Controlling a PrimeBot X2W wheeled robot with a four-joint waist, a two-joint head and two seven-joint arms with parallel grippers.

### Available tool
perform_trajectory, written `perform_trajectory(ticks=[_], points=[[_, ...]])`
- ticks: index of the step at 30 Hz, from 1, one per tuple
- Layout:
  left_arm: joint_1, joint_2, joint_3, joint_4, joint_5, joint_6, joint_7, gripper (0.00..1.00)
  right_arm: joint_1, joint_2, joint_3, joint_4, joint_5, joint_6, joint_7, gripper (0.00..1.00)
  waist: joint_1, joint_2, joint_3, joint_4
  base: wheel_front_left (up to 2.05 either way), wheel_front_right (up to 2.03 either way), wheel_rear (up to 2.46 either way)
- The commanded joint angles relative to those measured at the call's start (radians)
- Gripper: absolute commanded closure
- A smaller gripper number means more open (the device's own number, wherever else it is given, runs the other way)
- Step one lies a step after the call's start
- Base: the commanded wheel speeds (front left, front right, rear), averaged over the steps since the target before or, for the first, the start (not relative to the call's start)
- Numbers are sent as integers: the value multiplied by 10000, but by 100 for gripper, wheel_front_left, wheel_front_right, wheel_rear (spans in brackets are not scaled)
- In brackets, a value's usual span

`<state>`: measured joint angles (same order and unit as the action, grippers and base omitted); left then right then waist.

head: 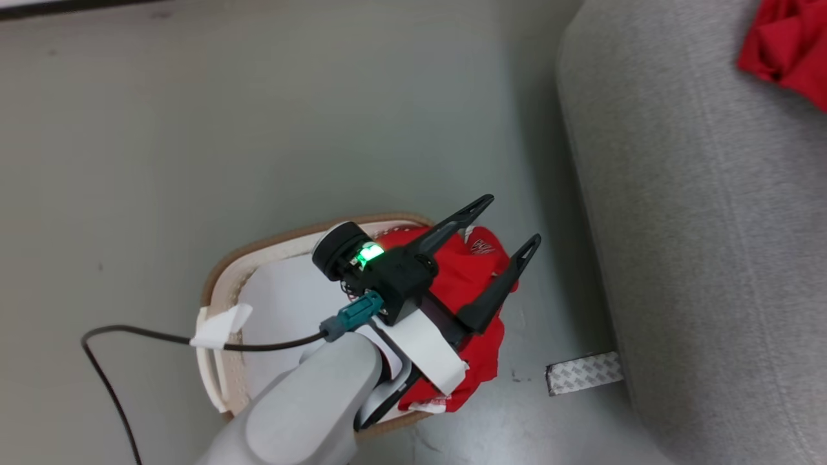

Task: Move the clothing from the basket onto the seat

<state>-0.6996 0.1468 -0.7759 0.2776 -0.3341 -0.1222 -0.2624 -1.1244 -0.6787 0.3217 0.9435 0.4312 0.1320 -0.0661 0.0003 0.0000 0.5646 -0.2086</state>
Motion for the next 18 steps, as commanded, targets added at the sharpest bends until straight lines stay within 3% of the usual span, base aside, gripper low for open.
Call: perform_trajectory(ticks=[1, 7, 9, 10, 11, 12, 18], points=[[-114, 110, 38, -19, 46, 42, 8, 0, 4, 172, 136, 300, 121, -24, 262, 100, -3, 0, 268, 226, 0, 0, 0], [-10, 78, -39, 84, 15, 43, -5, 0, 352, 520, 1170, 1118, 1100, -25, 2295, 98, -3, 0, 300, 400, 0, 0, 0], [78, 122, 1, 131, -52, 61, -9, 0, 412, 487, 1446, 1023, 1403, -25, 2556, 69, -3, 0, 176, 361, 0, 0, 0], [126, 138, 24, 154, -83, 72, -11, 0, 416, 452, 1578, 975, 1550, -25, 2616, 50, -3, 0, 101, 332, 0, 0, 0], [166, 149, 37, 175, -105, 78, -13, 0, 434, 435, 1724, 931, 1668, -25, 2714, 14, -3, 0, -4, 289, 0, 0, 0], [208, 156, 52, 195, -126, 84, -14, 0, 450, 430, 1863, 885, 1768, -25, 2781, 0, -3, 0, -132, 239, 0, 0, 0], [655, 9, 39, 345, -332, 49, -25, 0, 734, 290, 2759, 849, 2422, -25, 3505, 0, -3, 0, -1466, -77, 0, 0, 0]])
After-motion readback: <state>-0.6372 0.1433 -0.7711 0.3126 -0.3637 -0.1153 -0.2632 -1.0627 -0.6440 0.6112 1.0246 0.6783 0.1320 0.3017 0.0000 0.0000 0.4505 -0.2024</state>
